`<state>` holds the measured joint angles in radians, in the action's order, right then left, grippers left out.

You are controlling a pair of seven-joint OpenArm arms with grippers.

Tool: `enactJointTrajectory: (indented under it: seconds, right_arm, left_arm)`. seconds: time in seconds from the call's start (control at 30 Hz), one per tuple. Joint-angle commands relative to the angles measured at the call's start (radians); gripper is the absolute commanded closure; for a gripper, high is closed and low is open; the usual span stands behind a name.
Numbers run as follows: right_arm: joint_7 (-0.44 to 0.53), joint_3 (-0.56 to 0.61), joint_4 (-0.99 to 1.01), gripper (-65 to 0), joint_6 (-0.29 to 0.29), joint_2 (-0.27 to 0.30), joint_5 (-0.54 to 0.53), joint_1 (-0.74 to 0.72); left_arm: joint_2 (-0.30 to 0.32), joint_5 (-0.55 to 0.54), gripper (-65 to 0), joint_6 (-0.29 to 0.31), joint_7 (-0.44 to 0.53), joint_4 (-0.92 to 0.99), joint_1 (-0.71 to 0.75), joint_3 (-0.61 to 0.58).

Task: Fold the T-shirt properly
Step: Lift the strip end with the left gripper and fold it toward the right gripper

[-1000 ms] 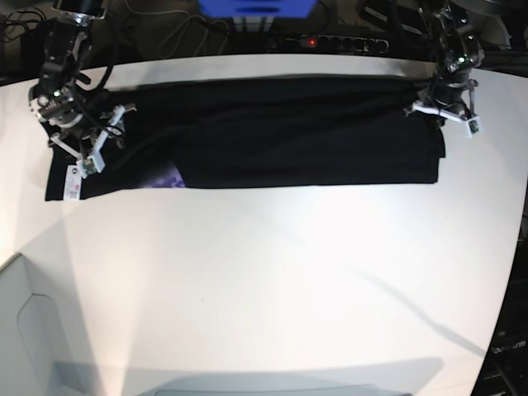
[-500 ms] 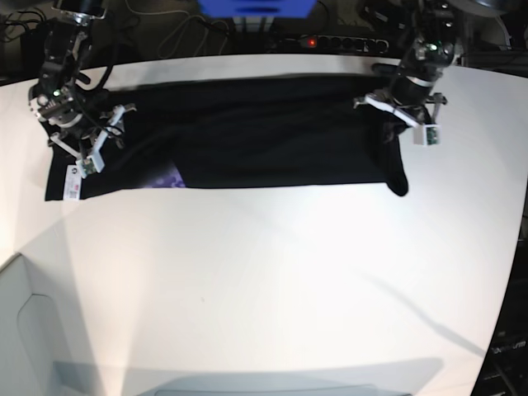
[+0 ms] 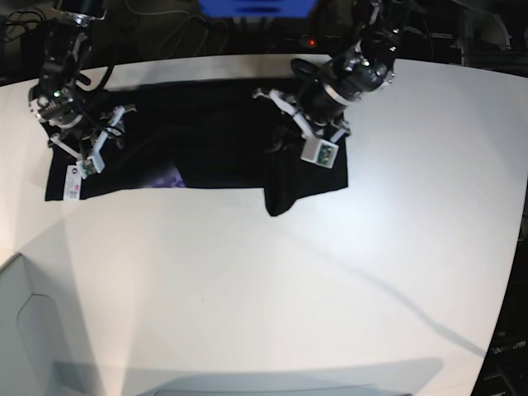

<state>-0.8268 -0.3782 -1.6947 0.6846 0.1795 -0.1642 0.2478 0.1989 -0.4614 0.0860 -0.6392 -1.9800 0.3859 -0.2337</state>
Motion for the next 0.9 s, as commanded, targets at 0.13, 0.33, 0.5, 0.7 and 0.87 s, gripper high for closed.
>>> enactJointTrajectory:
  seconds: [0.13,0.33,0.5,0.7,0.87]
  right_arm:
    - [-0.004,0.000,-0.011,-37.3,0.014,0.007,0.002,-0.012]
    - [-0.006,0.000,-0.006,-37.3,0.014,0.010,0.002,-0.025]
    - [-0.006,0.000,-0.006,-37.3,0.014,0.010,0.002,-0.025]
    - [-0.006,0.000,-0.006,-37.3,0.014,0.008,0.002,-0.025]
    - [-0.006,0.000,-0.006,-37.3,0.014,0.008,0.002,-0.026]
  left_arm:
    - [0.000,-0.012,0.0,0.004,0.019,0.043,-0.075,-0.129]
    - [0.000,-0.012,0.0,0.002,0.019,0.127,-0.164,-0.264]
    - [-0.009,0.022,0.0,0.002,0.022,0.163,-0.193,-0.284]
    - [-0.042,0.108,0.0,0.002,0.023,0.179,-0.199,-0.312]
    - [-0.054,0.137,0.0,0.002,0.028,0.198,-0.249,-0.381]
